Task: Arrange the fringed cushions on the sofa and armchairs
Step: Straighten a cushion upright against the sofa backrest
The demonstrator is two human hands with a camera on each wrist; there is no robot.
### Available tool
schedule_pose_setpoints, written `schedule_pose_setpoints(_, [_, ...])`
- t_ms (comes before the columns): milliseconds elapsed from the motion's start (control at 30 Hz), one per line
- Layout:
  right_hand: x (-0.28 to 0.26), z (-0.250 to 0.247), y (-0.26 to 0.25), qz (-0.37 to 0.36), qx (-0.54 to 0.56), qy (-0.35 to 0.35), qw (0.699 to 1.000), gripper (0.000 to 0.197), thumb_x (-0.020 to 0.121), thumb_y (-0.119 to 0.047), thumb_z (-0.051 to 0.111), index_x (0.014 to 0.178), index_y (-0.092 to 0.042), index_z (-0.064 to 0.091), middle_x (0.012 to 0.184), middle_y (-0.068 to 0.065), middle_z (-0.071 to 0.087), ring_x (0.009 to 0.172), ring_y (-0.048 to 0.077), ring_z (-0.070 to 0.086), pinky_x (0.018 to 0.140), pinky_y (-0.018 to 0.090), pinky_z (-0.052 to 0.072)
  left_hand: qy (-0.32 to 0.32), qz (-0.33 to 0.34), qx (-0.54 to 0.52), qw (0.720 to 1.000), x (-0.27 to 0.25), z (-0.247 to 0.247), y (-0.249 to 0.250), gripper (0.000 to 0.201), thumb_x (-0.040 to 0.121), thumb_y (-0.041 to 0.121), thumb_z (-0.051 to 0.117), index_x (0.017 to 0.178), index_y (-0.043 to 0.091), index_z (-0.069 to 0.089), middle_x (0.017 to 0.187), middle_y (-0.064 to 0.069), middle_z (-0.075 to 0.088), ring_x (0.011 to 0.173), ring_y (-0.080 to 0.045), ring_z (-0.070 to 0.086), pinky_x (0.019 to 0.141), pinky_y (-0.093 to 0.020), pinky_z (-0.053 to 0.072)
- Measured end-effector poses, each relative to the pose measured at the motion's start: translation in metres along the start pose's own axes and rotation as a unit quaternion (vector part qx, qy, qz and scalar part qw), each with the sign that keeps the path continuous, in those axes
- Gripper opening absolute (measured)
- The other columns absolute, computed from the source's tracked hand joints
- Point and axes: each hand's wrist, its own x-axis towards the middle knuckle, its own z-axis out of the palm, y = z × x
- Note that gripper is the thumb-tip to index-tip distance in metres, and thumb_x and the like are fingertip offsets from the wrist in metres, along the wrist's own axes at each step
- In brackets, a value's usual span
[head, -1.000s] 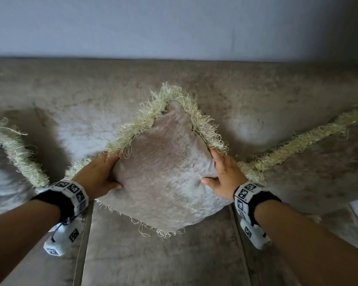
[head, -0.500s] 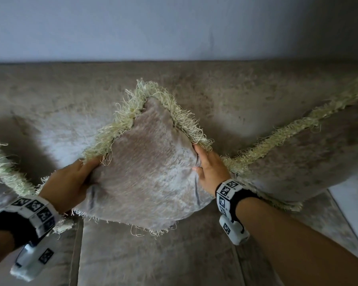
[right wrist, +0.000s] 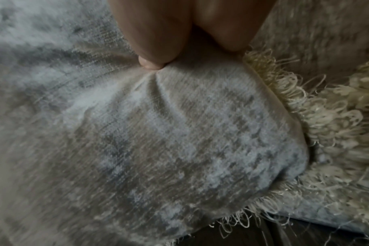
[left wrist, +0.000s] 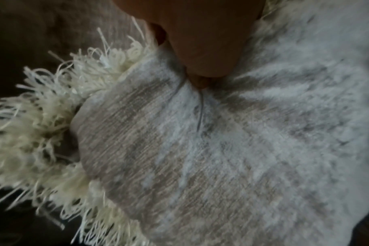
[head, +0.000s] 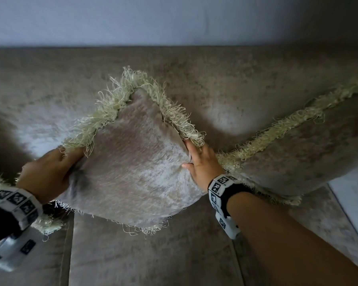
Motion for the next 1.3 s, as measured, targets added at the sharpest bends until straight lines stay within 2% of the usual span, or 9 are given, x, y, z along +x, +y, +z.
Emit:
schedule_pose_setpoints(167, [-0.001, -0.002, 0.009, -0.013, -0.044, -0.012, 0.999, 0.077, 0.097, -0.021, 0.054, 0.148, -0.037, -0.001, 0.135, 0.019, 0.035, 0.12, 0.033, 0.039, 0.099, 0.043, 0.042, -0.036, 0.013, 0.02, 0.999, 0.005, 0.002, -0.01, 0.048, 0.089, 0.04, 0.035, 0.132, 0.022, 0.047, 0.088, -0.018, 0.057, 0.066, -0.035, 0.057, 0.04, -0.04, 0.045])
schedule_pose_setpoints(300, [0.005, -0.008, 0.01, -0.032, -0.055, -0.03, 0.998, 0.091, 0.088, 0.001, 0.059, 0.141, -0.042, -0.002, 0.128, 0.016, 0.039, 0.113, 0.027, 0.039, 0.092, 0.038, 0.043, -0.025, -0.024, -0.006, 0.999, 0.006, 0.005, 0.005, 0.048, 0.094, 0.049, 0.03, 0.126, 0.017, 0.046, 0.074, -0.019, 0.052, 0.055, -0.031, 0.053, 0.041, -0.038, 0.043])
schedule_pose_setpoints(467, [0.009, -0.026, 0.009, -0.048, -0.062, -0.021, 0.997, 0.099, 0.081, 0.008, 0.061, 0.143, -0.042, 0.0, 0.117, 0.009, 0.041, 0.095, 0.012, 0.033, 0.075, 0.027, 0.032, -0.006, -0.05, -0.014, 0.999, 0.004, 0.002, 0.016, 0.047, 0.093, 0.046, 0.036, 0.127, 0.016, 0.048, 0.07, -0.018, 0.05, 0.05, -0.029, 0.051, 0.041, -0.032, 0.039])
schedule_pose_setpoints(700, [0.012, -0.022, 0.009, -0.046, -0.065, -0.022, 0.997, 0.103, 0.077, 0.014, 0.062, 0.139, -0.042, 0.001, 0.117, 0.014, 0.044, 0.1, 0.024, 0.043, 0.076, 0.03, 0.038, 0.0, -0.079, -0.02, 0.997, 0.0, 0.012, 0.024, 0.043, 0.092, 0.043, 0.04, 0.124, 0.014, 0.048, 0.066, -0.017, 0.047, 0.048, -0.026, 0.048, 0.041, -0.031, 0.038])
schedule_pose_setpoints(833, [0.013, -0.01, 0.01, -0.048, -0.084, 0.028, 0.995, 0.087, 0.081, 0.004, 0.066, 0.14, -0.034, 0.015, 0.114, 0.019, 0.047, 0.099, 0.032, 0.047, 0.077, 0.038, 0.044, 0.005, -0.098, -0.017, 0.995, 0.002, 0.021, 0.025, 0.04, 0.092, 0.031, 0.062, 0.124, 0.014, 0.044, 0.066, -0.018, 0.047, 0.048, -0.025, 0.046, 0.039, -0.036, 0.042])
schedule_pose_setpoints(967, [0.012, -0.015, 0.008, -0.039, -0.139, 0.032, 0.989, 0.077, 0.088, -0.011, 0.063, 0.141, -0.035, 0.013, 0.12, 0.017, 0.045, 0.101, 0.032, 0.048, 0.081, 0.044, 0.046, -0.041, -0.113, 0.029, 0.992, 0.004, 0.016, 0.027, 0.055, 0.081, 0.031, 0.073, 0.125, 0.015, 0.044, 0.076, -0.021, 0.047, 0.061, -0.035, 0.054, 0.041, -0.043, 0.046])
schedule_pose_setpoints(1133, [0.003, -0.032, -0.007, -0.009, -0.191, 0.012, 0.982, 0.089, 0.082, -0.014, 0.069, 0.145, -0.039, 0.012, 0.134, 0.013, 0.04, 0.116, 0.032, 0.044, 0.093, 0.046, 0.043, -0.117, -0.135, 0.096, 0.979, 0.004, -0.006, 0.033, 0.079, 0.067, 0.026, 0.083, 0.134, 0.027, 0.042, 0.095, -0.023, 0.048, 0.076, -0.04, 0.056, 0.053, -0.047, 0.051])
schedule_pose_setpoints(1233, [-0.013, -0.055, -0.025, 0.002, -0.185, -0.023, 0.982, 0.089, 0.08, -0.015, 0.068, 0.147, -0.037, 0.014, 0.149, 0.011, 0.022, 0.133, 0.035, 0.028, 0.105, 0.051, 0.038, -0.174, -0.137, 0.137, 0.966, 0.002, -0.033, 0.042, 0.091, 0.063, 0.042, 0.082, 0.14, 0.034, 0.035, 0.128, -0.021, 0.044, 0.108, -0.042, 0.052, 0.086, -0.055, 0.048])
schedule_pose_setpoints(1300, [-0.029, -0.075, -0.037, 0.008, -0.168, -0.042, 0.985, 0.08, 0.084, -0.017, 0.063, 0.149, -0.035, 0.019, 0.158, 0.003, 0.004, 0.142, 0.033, 0.014, 0.111, 0.054, 0.03, -0.201, -0.139, 0.151, 0.958, -0.001, -0.053, 0.048, 0.093, 0.069, 0.062, 0.07, 0.146, 0.041, 0.022, 0.153, -0.012, 0.023, 0.13, -0.036, 0.039, 0.103, -0.051, 0.038])
